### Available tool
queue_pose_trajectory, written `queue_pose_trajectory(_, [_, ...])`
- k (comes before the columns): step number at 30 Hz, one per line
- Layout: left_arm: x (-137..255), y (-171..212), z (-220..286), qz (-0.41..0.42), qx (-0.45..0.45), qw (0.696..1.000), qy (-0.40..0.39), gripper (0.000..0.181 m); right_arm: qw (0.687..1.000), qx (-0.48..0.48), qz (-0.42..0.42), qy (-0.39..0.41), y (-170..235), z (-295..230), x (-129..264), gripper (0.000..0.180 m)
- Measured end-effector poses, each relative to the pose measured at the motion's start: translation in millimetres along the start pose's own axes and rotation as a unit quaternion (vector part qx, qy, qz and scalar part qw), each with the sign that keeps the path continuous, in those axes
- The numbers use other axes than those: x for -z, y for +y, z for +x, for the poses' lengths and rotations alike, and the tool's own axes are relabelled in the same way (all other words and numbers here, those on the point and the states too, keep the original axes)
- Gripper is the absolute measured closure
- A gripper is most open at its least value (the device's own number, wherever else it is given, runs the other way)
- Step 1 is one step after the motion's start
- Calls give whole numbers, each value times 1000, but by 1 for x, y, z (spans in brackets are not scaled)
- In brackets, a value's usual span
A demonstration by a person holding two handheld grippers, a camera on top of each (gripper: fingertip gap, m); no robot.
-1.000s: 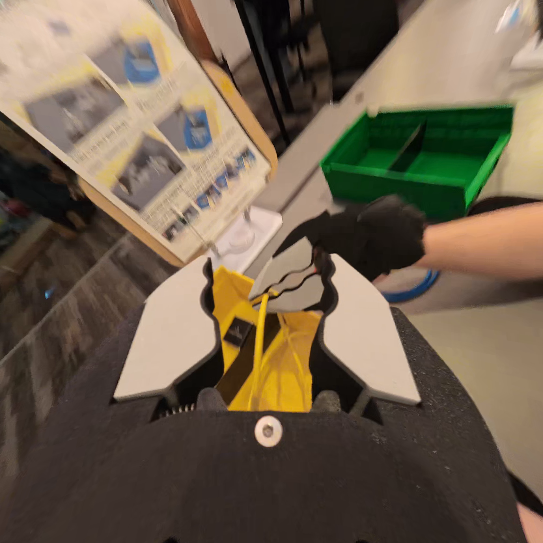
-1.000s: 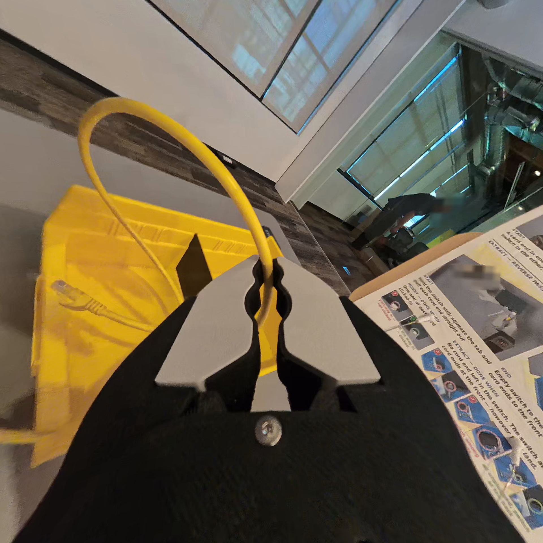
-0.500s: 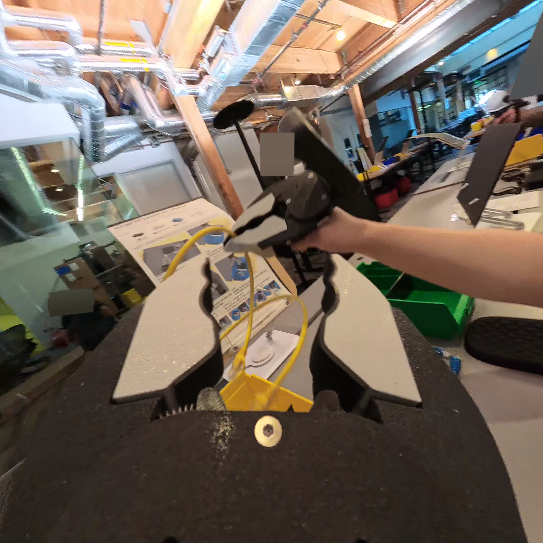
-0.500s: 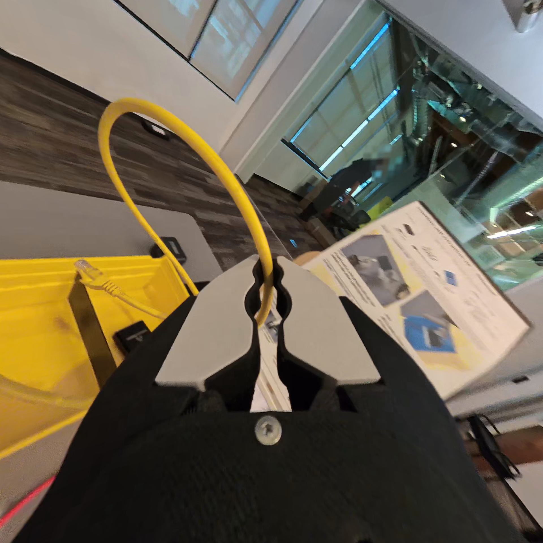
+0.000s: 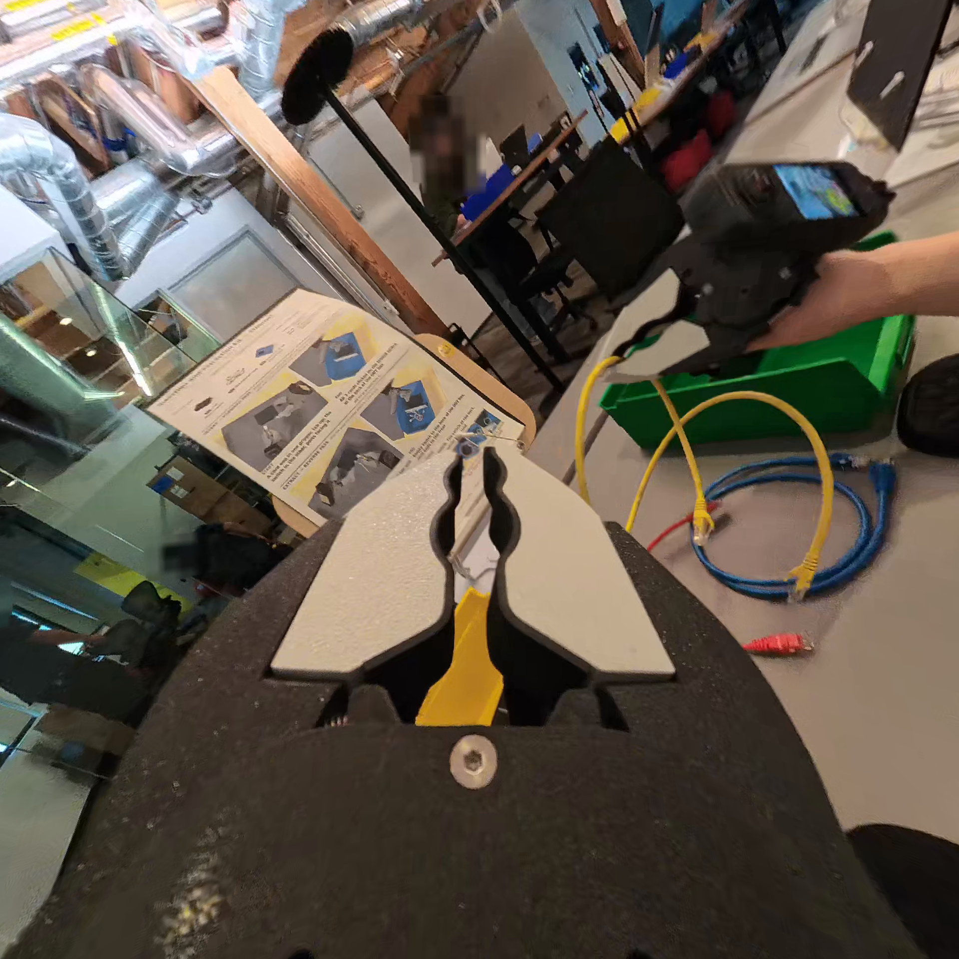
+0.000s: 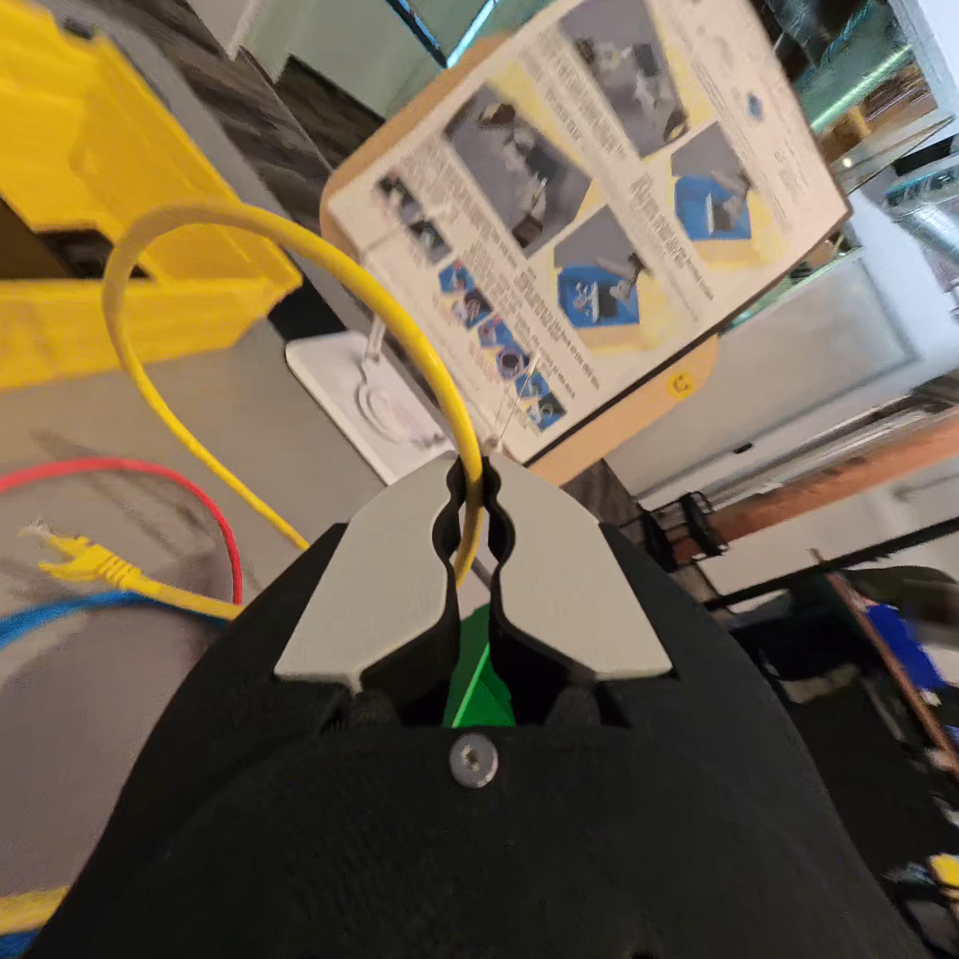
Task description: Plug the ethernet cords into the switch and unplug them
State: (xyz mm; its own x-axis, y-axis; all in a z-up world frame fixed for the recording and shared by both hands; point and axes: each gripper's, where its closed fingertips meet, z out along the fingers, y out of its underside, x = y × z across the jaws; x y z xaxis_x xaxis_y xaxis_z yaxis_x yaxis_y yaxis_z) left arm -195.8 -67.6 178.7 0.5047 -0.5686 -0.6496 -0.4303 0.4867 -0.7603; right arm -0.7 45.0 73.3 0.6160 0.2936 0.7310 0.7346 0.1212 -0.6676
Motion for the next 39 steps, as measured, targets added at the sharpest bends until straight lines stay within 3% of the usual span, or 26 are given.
queue_pose_trajectory(6, [-6, 3, 1, -8, 13, 1000, 8, 172, 980, 152, -110, -64, 73, -91, 14, 170])
queue_pose_trajectory(9, [-8, 9, 4, -29, 60, 998, 22, 159, 959, 122, -183, -179, 105, -133, 32, 162])
queue_pose_trajectory(12, [-13, 7, 2, -22, 99, 994, 30, 152, 924, 79, -223, -301, 123, -163, 52, 137])
queue_pose_trajectory(16, [-17, 19, -1, -38, 99, 994, 29, 153, 894, -6, -154, -420, 83, -167, 75, 127])
queue_pose_trajectory(19, [-21, 31, -5, -60, 109, 992, 27, 155, 868, 19, -49, -494, 31, -157, 94, 123])
queue_pose_trajectory(22, [-25, 48, -10, -92, 112, 989, 16, 155, 879, 42, 54, -471, -31, -117, 92, 124])
queue_pose_trajectory(26, [-29, 83, -15, -172, 99, 980, 0, 155, 886, -10, 191, -422, -100, -47, 94, 127])
queue_pose_trajectory(29, [-33, 113, -16, -243, 92, 966, -6, 155, 904, -63, 219, -360, -93, -9, 89, 127])
queue_pose_trajectory(31, [-40, 131, -14, -281, 95, 955, 0, 156, 896, -72, 269, -346, -77, -1, 93, 136])
queue_pose_trajectory(34, [-51, 160, -17, -349, 107, 931, -16, 156, 920, -127, 223, -295, -54, 32, 73, 137])
queue_pose_trajectory(39, [-78, 191, -25, -382, 156, 909, -49, 152, 916, -205, 222, -264, -33, 65, 68, 137])
